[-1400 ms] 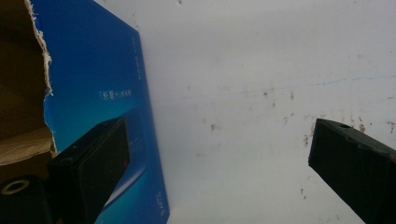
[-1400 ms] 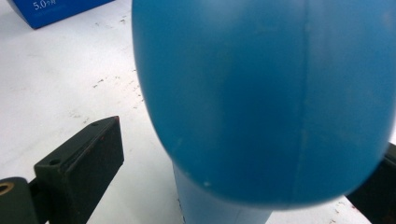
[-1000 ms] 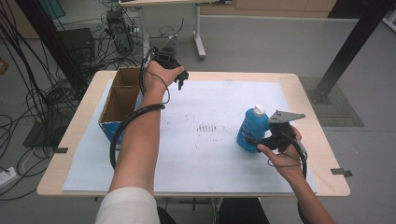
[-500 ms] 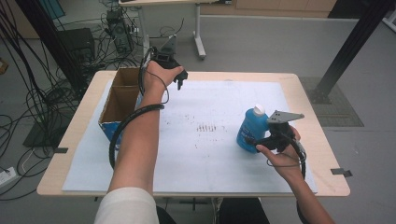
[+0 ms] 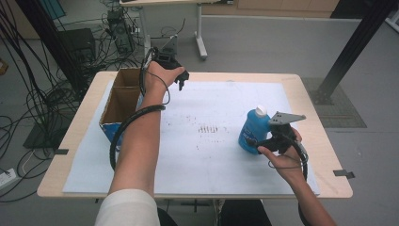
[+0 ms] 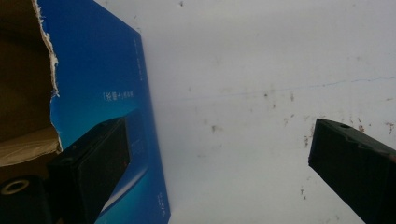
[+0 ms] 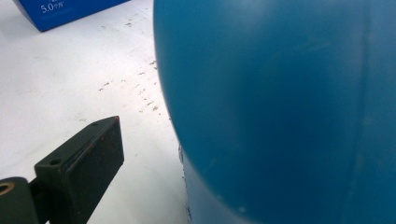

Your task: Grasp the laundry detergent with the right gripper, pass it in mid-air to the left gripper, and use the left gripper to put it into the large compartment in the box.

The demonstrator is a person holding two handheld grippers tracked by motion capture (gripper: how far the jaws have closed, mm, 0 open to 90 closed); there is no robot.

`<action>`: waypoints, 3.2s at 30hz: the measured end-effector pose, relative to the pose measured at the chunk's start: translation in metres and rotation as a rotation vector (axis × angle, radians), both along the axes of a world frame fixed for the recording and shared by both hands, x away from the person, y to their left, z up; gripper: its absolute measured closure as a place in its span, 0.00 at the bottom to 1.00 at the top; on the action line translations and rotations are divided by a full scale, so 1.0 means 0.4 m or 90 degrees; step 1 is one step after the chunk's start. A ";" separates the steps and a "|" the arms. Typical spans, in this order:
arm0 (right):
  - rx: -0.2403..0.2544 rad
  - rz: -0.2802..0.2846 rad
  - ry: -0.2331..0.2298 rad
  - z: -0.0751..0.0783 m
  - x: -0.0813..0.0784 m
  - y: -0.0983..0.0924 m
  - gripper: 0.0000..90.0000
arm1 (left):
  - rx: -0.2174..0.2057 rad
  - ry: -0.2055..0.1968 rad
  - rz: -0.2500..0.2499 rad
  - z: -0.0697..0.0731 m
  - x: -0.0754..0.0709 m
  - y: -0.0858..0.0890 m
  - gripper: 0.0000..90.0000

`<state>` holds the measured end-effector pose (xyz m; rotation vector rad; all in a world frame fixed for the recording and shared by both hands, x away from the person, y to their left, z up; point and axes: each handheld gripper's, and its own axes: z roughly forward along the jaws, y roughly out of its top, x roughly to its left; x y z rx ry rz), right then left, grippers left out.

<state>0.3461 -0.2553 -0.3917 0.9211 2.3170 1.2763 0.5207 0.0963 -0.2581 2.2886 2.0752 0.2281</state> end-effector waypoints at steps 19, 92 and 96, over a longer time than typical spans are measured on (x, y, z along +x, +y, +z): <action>0.003 0.001 -0.001 -0.001 -0.001 0.000 0.03 | 0.001 -0.002 -0.002 0.003 -0.001 -0.004 0.07; 0.023 -0.016 -0.012 -0.031 0.016 -0.003 0.45 | 0.004 0.002 -0.006 -0.006 0.008 -0.007 0.07; 0.026 -0.015 -0.014 -0.033 0.016 -0.004 0.46 | 0.005 0.004 -0.008 -0.007 0.009 -0.008 0.07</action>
